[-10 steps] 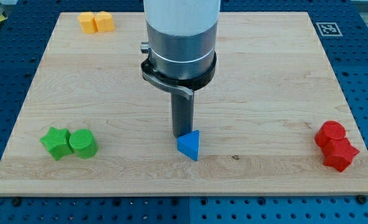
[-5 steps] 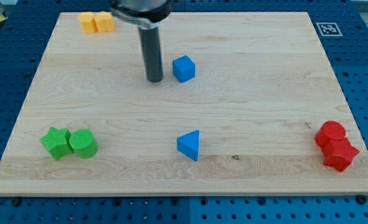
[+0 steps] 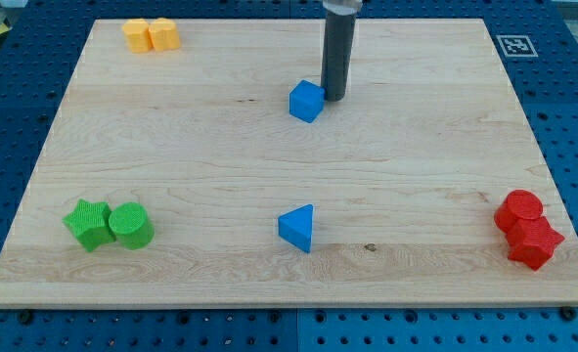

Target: Push the blue cube to the top of blue triangle

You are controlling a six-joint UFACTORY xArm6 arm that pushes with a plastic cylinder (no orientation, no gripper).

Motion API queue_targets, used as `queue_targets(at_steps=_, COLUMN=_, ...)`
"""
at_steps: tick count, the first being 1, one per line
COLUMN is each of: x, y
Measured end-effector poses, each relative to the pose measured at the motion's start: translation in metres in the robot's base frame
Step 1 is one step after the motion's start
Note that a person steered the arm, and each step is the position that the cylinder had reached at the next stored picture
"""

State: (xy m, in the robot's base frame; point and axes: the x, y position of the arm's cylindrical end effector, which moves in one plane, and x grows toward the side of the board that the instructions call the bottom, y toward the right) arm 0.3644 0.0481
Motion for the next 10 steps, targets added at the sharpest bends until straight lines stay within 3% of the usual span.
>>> queue_targets(at_steps=2, x=0.023, y=-0.024)
queue_targets(at_steps=4, x=-0.032, y=-0.033)
queue_targets(at_steps=6, x=-0.036, y=-0.082)
queue_targets(at_steps=10, x=0.095, y=-0.037)
